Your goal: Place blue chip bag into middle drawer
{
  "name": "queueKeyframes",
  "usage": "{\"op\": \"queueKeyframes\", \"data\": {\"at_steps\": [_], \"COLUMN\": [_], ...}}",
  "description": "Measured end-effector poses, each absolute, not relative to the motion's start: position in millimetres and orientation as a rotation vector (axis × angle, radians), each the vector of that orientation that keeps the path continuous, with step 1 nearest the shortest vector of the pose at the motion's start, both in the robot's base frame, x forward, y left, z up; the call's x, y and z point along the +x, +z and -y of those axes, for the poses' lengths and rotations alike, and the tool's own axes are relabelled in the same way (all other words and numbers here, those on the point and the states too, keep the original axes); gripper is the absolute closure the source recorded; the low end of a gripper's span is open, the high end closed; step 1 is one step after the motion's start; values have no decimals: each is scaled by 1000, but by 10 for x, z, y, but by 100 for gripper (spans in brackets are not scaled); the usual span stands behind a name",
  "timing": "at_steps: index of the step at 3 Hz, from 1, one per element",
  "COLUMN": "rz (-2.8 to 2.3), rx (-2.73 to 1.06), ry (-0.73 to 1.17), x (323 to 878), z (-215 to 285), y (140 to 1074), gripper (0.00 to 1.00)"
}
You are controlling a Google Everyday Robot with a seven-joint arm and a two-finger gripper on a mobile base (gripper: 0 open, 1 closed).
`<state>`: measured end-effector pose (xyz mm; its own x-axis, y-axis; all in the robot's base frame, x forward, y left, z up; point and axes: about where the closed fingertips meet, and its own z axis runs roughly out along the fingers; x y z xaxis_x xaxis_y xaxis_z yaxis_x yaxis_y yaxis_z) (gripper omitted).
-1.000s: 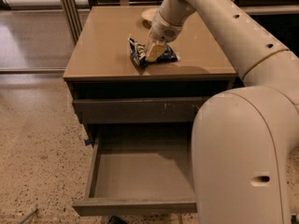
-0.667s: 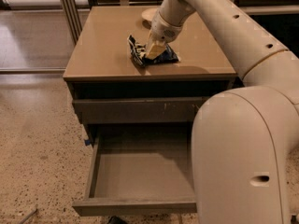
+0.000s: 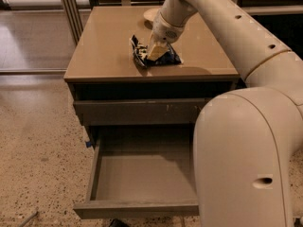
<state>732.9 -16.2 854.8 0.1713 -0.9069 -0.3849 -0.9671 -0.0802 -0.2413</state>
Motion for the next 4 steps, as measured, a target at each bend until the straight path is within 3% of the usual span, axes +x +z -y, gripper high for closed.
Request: {"op": "queueKeyframes", "data": {"at_steps": [2, 4], "rz": [-1499, -1389], "rx": [-2117, -2123], "ry": [333, 411], "x": [6566, 5802], "z": [-308, -34], "y": [9354, 9587], "gripper": [100, 100]}}
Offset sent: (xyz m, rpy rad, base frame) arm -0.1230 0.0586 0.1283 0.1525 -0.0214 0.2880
